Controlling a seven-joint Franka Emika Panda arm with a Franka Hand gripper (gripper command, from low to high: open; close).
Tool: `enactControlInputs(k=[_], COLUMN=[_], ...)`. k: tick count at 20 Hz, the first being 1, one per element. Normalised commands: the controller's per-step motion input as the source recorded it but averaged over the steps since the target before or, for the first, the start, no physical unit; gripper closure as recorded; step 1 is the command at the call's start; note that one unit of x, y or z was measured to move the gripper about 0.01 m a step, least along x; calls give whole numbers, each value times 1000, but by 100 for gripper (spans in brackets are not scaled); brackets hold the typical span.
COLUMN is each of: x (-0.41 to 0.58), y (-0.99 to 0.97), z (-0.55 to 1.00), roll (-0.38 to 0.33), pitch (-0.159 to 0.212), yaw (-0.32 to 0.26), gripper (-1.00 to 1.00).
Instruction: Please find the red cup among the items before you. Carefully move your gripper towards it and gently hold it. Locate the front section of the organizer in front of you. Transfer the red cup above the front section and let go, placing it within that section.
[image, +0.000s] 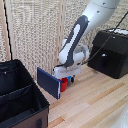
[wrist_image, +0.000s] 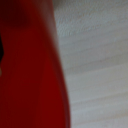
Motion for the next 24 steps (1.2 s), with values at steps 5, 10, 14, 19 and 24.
enactControlInputs(k=[5,10,14,19,24], x=[-13,-40,0,62,182], y=[0,0,-22,-142,-189], z=[-35,2,209,750,837], roll=[-6,-12,0,29,57], pitch=[0,-12,-11,110,110], yaw=[0,-2,0,29,96], gripper=[100,100,100,100,100])
